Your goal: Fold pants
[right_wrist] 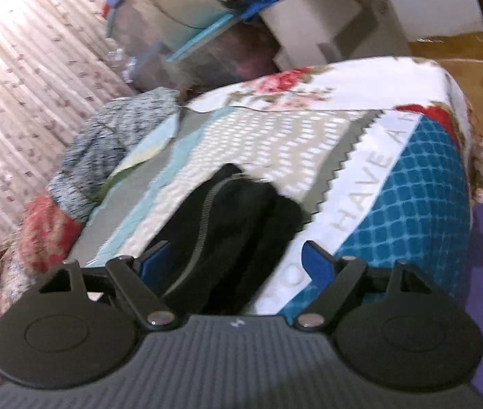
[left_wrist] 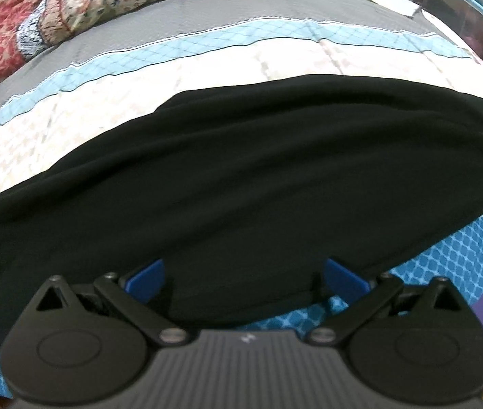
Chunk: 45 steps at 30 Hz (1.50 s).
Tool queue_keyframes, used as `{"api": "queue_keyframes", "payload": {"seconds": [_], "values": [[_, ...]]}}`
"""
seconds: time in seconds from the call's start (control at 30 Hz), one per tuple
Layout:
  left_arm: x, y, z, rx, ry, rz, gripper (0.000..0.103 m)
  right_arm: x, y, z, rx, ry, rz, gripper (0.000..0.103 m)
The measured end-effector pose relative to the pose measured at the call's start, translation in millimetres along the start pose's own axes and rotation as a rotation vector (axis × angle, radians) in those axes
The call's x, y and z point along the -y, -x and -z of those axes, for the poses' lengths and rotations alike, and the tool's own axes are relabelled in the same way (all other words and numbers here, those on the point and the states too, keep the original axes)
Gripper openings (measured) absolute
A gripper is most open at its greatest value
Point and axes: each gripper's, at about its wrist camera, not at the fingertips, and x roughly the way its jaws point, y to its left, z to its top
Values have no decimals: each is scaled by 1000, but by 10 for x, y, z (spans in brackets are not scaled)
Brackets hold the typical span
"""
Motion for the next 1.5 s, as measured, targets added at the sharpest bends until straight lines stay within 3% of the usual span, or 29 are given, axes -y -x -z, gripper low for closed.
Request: {"api": "queue_keyframes", "payload": {"seconds": [0.13, 0.17, 0.2, 0.27, 0.4, 0.53, 0.63, 0.77, 0.87, 1.0, 1.03, 1.17, 1.23, 1.3, 1.37, 1.43, 1.5], "values": [[34, -54, -17, -15, 4, 6, 103, 60, -145, -44, -8, -11, 0, 84], [21, -66, -22, -21, 12, 13, 103, 26, -171, -67, -12, 9, 3, 69], [-5, -77, -33, -26, 23, 22, 103, -31, -203, -83, -23, 40, 16, 43], [-72, -89, -51, -28, 51, 37, 103, -174, -182, -88, -24, 106, 16, 17], [-260, -41, -94, 10, 99, 40, 102, -587, 22, 5, -17, 225, -125, 14], [-468, 61, -151, 46, 167, 138, 102, -1197, 274, 365, -77, 392, -298, 14], [-662, 113, -174, 70, 226, 227, 102, -1631, 417, 761, -160, 517, -420, 13], [-931, 51, -159, 72, 295, 340, 103, -2037, 488, 1430, -341, 666, -550, 12], [-998, -113, -118, 37, 337, 363, 103, -2166, 426, 1979, -437, 786, -524, 12], [-1001, -287, -58, -18, 347, 372, 103, -2164, 357, 2410, -434, 955, -380, 13], [-975, -301, -60, -16, 336, 365, 103, -2165, 396, 2383, -426, 952, -384, 14], [-827, -345, -109, -12, 289, 341, 99, -2149, 558, 2193, -408, 965, -412, 38], [-783, -347, -147, -4, 292, 358, 99, -2093, 608, 2133, -379, 949, -421, 40], [-744, -373, -214, 13, 278, 359, 92, -2018, 666, 1956, -338, 897, -419, 41], [-691, -452, -265, -1, 251, 372, 73, -1933, 678, 1786, -287, 838, -394, 41], [-654, -566, -300, -34, 255, 410, 65, -1819, 677, 1590, -240, 765, -358, 41], [-585, -582, -344, -4, 231, 386, 56, -1742, 596, 1420, -218, 708, -311, 41]]}}
